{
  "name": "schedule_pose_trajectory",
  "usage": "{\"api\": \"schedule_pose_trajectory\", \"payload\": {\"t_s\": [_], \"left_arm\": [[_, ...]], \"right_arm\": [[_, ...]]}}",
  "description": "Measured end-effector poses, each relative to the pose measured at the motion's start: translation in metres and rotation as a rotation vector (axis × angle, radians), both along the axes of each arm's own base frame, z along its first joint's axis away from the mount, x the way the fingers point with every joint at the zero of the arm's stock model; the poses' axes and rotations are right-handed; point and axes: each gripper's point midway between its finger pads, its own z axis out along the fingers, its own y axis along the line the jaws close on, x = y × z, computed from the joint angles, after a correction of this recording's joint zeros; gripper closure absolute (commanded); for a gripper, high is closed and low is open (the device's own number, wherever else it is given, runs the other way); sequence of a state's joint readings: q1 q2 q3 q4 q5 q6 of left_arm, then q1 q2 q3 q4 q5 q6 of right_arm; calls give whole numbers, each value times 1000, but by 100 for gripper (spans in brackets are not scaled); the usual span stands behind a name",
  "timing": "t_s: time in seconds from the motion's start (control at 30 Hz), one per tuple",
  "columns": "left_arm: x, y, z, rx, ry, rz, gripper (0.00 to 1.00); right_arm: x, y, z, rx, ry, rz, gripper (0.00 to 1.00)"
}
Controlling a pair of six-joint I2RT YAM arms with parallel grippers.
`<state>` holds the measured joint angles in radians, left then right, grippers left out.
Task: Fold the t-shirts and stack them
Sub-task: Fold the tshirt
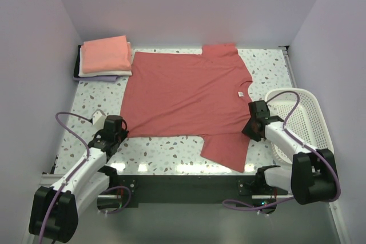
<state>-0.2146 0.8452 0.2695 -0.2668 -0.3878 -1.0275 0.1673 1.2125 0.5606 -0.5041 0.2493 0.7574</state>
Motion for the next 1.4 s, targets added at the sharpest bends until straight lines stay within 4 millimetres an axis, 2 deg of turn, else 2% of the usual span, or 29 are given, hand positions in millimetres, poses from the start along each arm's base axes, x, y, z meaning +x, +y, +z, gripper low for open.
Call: {"api": "schedule_pose_trajectory", "payload": {"t_s": [0.03, 0.13, 0.17, 0.33, 0.67, 1.13, 1.27, 1.4], "left_arm": [[0, 0, 0, -1, 0, -1, 100], [1, -1, 1, -1, -2, -4, 100], [1, -1, 1, -2, -4, -4, 100], [3, -1, 4, 4, -10, -12, 100], [1, 0, 5, 8, -5, -13, 100], [-3, 1, 7, 12, -1, -10, 100], [0, 1, 9, 14, 7, -10, 100], [10, -1, 21, 10, -9, -10, 100]], "right_arm": [[1, 0, 0, 0, -3, 1, 77], [3, 0, -1, -2, 1, 5, 97], [4, 1, 0, -2, -1, 6, 100], [7, 1, 10, 1, -24, 8, 100], [-2, -2, 47, 5, -124, 18, 100], [-22, -7, 55, 2, -98, 4, 100], [-19, -10, 63, -2, -107, -8, 100], [-10, -10, 79, -3, -146, -13, 100]]}}
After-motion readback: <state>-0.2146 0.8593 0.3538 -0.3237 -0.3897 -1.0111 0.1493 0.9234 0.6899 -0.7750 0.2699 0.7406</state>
